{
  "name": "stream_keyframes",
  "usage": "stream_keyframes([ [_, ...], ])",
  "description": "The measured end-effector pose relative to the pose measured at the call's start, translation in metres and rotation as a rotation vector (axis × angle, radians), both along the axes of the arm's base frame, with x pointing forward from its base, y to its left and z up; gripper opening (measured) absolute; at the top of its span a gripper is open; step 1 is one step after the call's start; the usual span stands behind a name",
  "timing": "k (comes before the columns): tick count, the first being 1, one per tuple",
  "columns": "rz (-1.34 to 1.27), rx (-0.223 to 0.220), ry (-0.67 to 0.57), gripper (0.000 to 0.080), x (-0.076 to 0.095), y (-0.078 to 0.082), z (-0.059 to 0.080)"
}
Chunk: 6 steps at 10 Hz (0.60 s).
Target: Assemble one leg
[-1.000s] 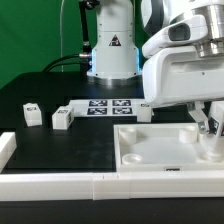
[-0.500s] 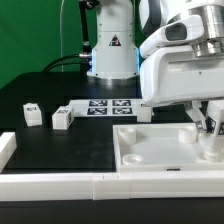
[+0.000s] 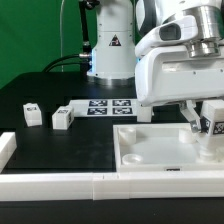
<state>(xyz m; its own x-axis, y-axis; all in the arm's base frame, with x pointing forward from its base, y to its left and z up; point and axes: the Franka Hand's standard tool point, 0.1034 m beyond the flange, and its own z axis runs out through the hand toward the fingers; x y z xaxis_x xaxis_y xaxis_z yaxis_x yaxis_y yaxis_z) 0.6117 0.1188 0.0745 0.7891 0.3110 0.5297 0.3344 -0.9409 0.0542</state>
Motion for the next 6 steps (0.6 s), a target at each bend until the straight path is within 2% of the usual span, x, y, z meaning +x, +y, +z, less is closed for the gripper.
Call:
stream_keyframes([
  [2,0.009,-0.002,0.014,0.0290,-0.009,0.004,-0.005],
  [4,0.010,-0.003,0.016,0.0290,-0.010,0.005,-0.006],
  [6,0.013,-0.007,0.025,0.0290,-0.013,0.003,-0.015],
])
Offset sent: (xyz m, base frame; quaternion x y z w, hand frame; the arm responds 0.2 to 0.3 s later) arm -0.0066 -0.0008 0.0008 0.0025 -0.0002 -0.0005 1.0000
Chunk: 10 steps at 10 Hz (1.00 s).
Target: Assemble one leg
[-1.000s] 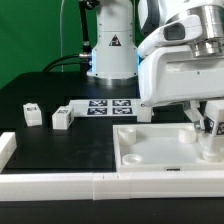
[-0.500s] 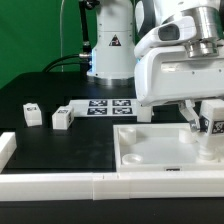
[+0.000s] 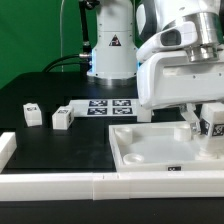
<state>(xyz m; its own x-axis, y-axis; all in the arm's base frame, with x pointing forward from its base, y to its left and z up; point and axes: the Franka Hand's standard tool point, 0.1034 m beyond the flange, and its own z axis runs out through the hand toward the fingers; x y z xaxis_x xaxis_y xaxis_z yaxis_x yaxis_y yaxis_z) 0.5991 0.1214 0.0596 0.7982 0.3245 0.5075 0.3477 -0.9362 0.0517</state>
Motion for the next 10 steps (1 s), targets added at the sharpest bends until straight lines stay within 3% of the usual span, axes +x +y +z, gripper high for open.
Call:
stream_keyframes([
  [4,0.004,-0.001,-0.026,0.0290,0.0016,-0.0024,-0.0041],
  [5,0.005,-0.001,-0.026,0.0484,0.0016,-0.0024,-0.0041],
  [6,0.005,-0.001,-0.026,0.0484,0.0016,-0.0024,-0.0041],
  [7,0.005,-0.001,-0.026,0.0612,0.0016,-0.0024,-0.0041],
  [10,0.005,-0.001,-0.026,0.0648,0.0016,-0.0024,-0.0041],
])
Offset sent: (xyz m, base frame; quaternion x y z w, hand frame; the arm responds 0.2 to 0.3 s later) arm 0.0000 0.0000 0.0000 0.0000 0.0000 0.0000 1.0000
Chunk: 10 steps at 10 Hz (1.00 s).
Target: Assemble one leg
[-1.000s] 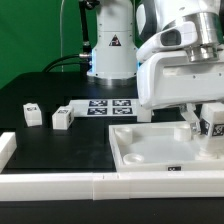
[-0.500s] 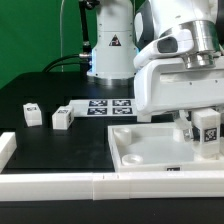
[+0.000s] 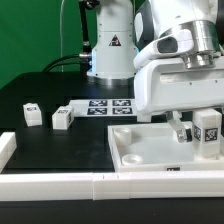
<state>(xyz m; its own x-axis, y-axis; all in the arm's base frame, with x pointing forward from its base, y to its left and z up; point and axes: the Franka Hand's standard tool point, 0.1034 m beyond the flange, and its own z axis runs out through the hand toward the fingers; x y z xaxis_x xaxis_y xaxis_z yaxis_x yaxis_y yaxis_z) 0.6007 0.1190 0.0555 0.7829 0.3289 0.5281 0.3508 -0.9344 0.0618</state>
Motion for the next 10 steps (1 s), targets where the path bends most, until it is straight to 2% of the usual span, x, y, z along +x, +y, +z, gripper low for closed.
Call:
stream_keyframes([
  [1,-0.001,0.000,0.000,0.0648,0.000,0.000,0.001],
  [5,-0.018,0.005,-0.017,0.0649,0.010,0.000,0.030],
  [8,-0.018,-0.002,0.027,0.0649,0.008,-0.001,0.022],
  [9,-0.019,-0.023,0.143,0.0649,0.010,-0.005,0.016],
  [10,-0.017,-0.034,0.213,0.0649,0.018,-0.005,0.018],
])
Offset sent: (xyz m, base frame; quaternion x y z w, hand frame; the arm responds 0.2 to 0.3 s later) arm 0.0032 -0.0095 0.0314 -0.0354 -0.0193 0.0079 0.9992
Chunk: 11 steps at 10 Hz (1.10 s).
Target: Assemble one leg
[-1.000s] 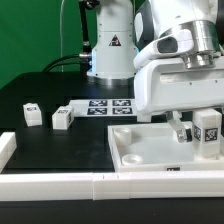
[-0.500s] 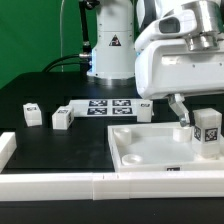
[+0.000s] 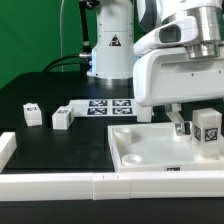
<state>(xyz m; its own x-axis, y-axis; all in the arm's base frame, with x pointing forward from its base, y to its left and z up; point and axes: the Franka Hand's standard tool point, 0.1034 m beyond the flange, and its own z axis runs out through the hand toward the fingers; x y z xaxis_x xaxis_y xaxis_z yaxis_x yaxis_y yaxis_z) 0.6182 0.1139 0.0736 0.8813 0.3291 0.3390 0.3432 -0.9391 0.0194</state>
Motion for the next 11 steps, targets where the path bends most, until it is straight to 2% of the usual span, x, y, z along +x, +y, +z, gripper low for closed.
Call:
stream_keyframes([
  [2,0.005,-0.031,0.245,0.0649,-0.0049,0.0027,-0.0032],
  [4,0.008,-0.054,0.414,0.0649,-0.0070,0.0063,-0.0017],
  [5,0.011,-0.059,0.459,0.0649,-0.0091,0.0060,-0.0025],
  [6,0.009,-0.053,0.427,0.0649,-0.0040,0.0053,-0.0036],
  [8,0.010,-0.054,0.428,0.0391,-0.0048,0.0054,-0.0042],
  [9,0.009,-0.054,0.429,0.0391,-0.0049,0.0053,-0.0044],
  [10,0.009,-0.054,0.429,0.0291,-0.0050,0.0054,-0.0046],
  [11,0.007,-0.053,0.429,0.0291,-0.0050,0.0054,-0.0046],
])
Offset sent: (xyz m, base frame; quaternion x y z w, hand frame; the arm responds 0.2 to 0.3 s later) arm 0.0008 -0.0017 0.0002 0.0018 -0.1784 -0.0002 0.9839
